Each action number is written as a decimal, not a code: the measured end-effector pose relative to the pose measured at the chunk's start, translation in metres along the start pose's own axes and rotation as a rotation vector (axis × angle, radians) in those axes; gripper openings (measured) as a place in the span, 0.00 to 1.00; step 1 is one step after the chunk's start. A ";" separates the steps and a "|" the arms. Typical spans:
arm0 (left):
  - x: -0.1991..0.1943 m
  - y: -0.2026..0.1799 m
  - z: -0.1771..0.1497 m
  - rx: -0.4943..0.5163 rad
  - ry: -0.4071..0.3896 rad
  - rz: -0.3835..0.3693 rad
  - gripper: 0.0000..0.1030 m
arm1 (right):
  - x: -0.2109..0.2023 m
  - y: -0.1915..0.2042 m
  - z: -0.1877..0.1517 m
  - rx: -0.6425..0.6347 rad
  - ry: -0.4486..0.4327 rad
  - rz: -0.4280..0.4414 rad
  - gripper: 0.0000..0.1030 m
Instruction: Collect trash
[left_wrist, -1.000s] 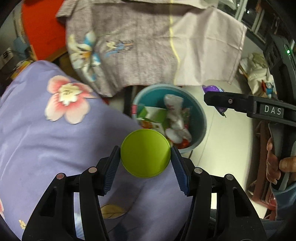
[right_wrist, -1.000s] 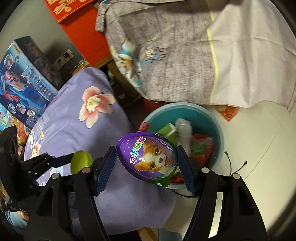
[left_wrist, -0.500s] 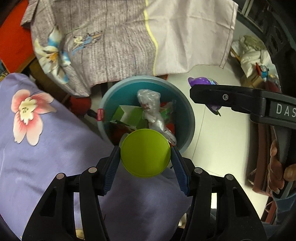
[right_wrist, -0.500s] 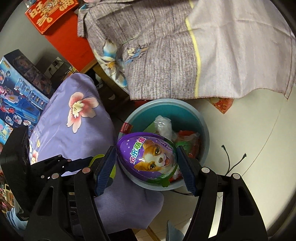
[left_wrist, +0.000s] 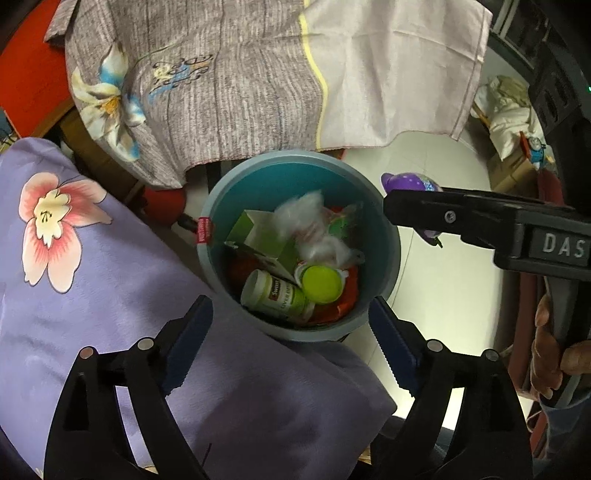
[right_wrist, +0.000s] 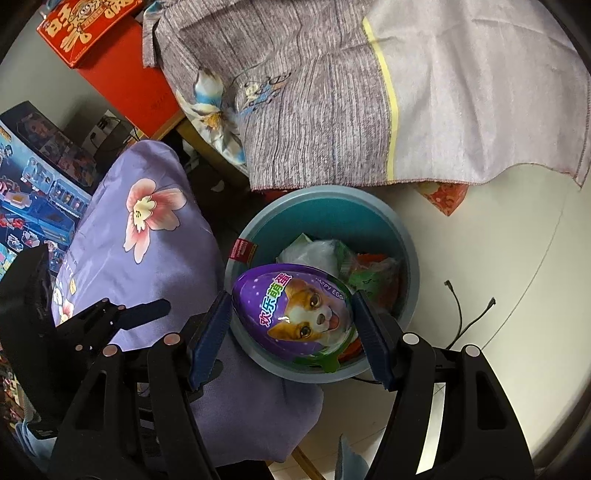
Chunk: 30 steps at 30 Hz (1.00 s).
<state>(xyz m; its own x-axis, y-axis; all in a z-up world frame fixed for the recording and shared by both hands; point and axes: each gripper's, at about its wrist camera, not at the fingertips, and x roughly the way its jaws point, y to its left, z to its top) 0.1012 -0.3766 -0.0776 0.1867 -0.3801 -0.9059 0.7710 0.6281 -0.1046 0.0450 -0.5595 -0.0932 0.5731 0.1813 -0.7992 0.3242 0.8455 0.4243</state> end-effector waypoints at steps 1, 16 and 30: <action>-0.001 0.002 -0.002 -0.004 0.003 0.001 0.87 | 0.002 0.001 0.000 -0.002 0.004 0.000 0.62; -0.017 0.022 -0.026 -0.041 0.001 0.003 0.92 | 0.018 0.014 0.002 0.011 0.038 0.004 0.74; -0.034 0.028 -0.039 -0.073 -0.016 0.013 0.94 | 0.003 0.028 -0.009 0.000 0.036 -0.014 0.89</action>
<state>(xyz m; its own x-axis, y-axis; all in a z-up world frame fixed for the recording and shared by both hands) 0.0929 -0.3195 -0.0658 0.2071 -0.3819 -0.9007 0.7219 0.6810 -0.1227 0.0494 -0.5311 -0.0877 0.5409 0.1877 -0.8199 0.3319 0.8480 0.4131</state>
